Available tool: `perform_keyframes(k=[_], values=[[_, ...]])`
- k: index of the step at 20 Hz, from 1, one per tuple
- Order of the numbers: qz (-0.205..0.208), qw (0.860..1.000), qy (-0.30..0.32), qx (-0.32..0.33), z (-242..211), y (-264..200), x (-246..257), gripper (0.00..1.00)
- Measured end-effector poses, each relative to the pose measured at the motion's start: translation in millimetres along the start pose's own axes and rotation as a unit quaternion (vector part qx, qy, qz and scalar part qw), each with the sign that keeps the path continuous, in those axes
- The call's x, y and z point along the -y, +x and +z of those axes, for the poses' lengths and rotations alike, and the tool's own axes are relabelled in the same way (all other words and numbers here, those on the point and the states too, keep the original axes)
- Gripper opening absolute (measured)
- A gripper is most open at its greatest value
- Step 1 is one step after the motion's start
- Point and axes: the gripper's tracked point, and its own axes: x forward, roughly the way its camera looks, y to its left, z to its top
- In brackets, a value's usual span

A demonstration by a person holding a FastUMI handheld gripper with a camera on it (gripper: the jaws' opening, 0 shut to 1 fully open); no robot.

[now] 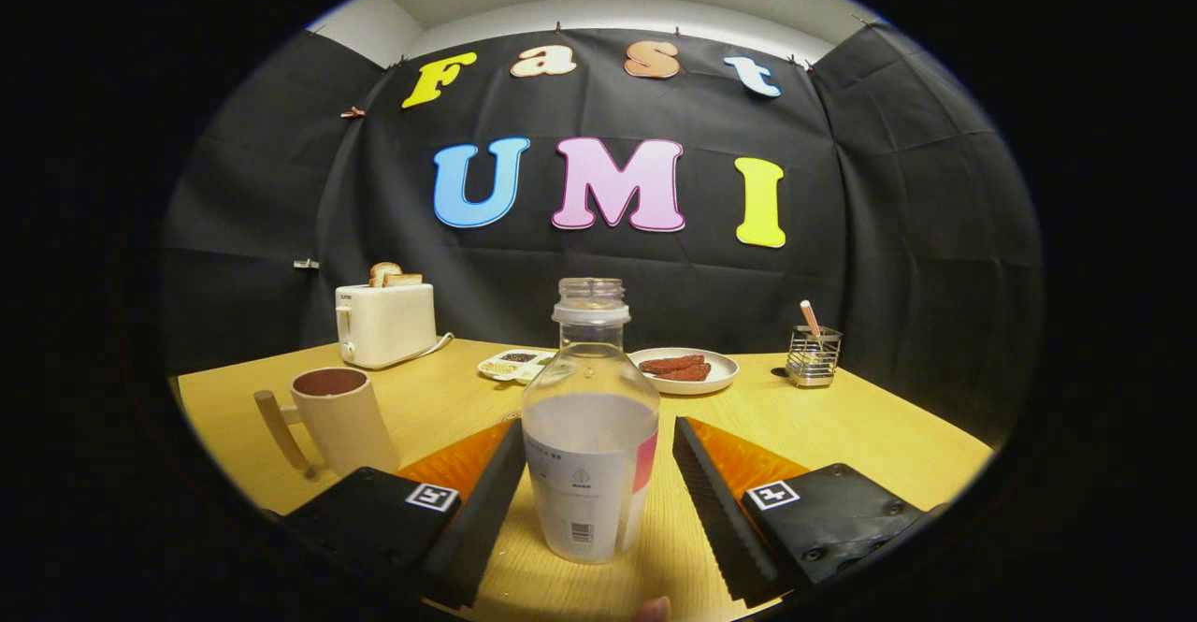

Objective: Take the bottle from table, then pour the juice into the cup, finally place the bottle on the coaster

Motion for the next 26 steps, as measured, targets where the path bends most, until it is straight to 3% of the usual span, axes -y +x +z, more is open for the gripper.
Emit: perform_keyframes(k=[5, 8, 16, 21, 26], values=[[0.002, 1.0, -0.001, -0.004, -4, 2, -7, 0.84], [-0.017, 1.0, -0.009, -0.007, 2, 2, 0, 0.75], [-0.071, 0.987, -0.134, -0.052, 68, 0, 5, 0.7], [-0.06, 0.96, -0.26, -0.087, 96, 4, -19, 0.7], [-0.047, 0.91, -0.403, -0.092, 95, -1, -44, 0.7]])
